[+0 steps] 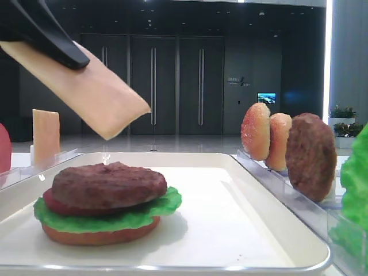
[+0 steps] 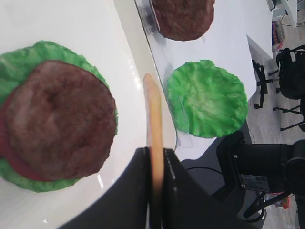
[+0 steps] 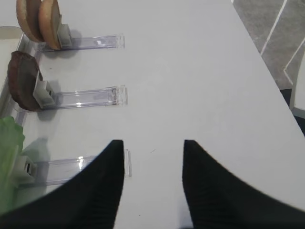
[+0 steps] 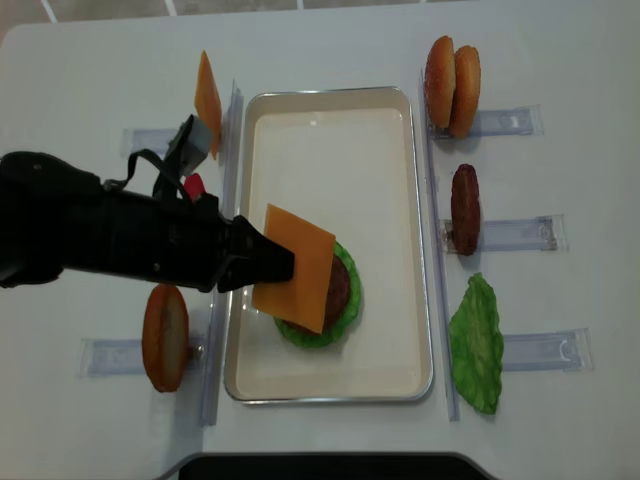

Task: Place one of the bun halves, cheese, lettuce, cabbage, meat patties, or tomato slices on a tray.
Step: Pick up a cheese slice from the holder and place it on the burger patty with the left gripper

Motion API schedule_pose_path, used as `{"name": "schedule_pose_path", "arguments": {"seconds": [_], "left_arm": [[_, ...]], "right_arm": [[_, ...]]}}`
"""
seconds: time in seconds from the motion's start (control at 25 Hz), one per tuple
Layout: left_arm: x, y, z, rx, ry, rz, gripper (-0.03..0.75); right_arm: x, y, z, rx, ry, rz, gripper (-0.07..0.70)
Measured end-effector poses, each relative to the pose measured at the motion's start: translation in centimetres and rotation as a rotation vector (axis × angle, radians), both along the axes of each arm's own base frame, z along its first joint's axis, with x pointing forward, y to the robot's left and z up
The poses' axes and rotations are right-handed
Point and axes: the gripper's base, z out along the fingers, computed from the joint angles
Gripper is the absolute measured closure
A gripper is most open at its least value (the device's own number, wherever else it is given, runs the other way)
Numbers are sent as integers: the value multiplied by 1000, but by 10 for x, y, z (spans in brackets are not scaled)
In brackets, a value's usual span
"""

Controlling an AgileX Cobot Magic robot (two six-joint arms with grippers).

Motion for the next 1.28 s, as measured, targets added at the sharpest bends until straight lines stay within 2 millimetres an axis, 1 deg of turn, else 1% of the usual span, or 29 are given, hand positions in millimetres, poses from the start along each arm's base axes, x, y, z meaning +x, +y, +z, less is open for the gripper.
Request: {"name": "schedule_pose_path", "arguments": {"seconds": [0.2,0.52,1.28], "left_arm": [[7,-2,-14,3,30,13,685],[10,-3,-24,10,56,8,685],[11,-2,-29,40,47,0,685]], "right_arm": [[0,0,0,0,0,0,346],[0,0,0,0,0,0,348],[0,0,0,0,0,0,348]]}}
